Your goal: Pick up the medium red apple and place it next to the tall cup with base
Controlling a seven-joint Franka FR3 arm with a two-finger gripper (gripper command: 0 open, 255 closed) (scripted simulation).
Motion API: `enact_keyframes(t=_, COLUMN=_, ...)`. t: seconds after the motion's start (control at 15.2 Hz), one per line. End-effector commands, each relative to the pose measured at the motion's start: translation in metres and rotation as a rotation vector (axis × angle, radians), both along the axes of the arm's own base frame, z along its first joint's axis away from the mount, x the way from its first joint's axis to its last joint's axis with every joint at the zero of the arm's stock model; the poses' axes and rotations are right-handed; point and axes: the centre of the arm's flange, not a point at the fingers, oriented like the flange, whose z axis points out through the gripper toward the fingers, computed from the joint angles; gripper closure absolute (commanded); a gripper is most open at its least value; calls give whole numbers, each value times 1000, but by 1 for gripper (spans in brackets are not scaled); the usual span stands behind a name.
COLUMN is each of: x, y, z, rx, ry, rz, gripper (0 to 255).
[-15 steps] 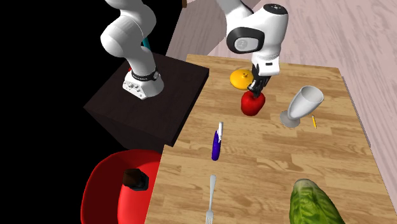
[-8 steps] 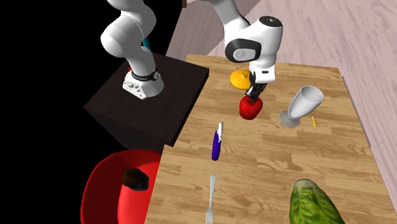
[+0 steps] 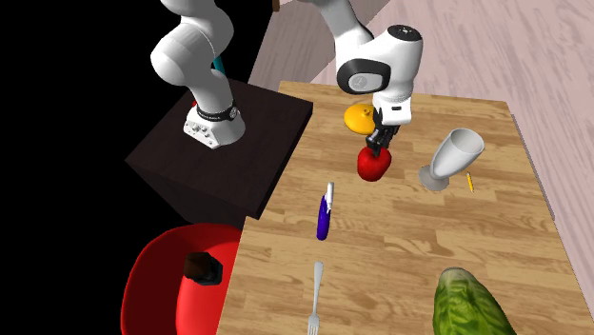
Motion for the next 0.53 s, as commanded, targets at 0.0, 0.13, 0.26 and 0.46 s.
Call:
enact_keyframes(t=0.0, x=0, y=0, z=0, rx=0, ry=0, rz=0, gripper=0)
enact_keyframes(t=0.13, x=0, y=0, z=0, rx=0, ry=0, rz=0, gripper=0)
enact_keyframes(t=0.26, x=0, y=0, z=0, rx=0, ry=0, rz=0, gripper=0)
enact_keyframes(t=0.46, x=-6, y=3, z=39, rx=0, ry=0, rz=0, gripper=0)
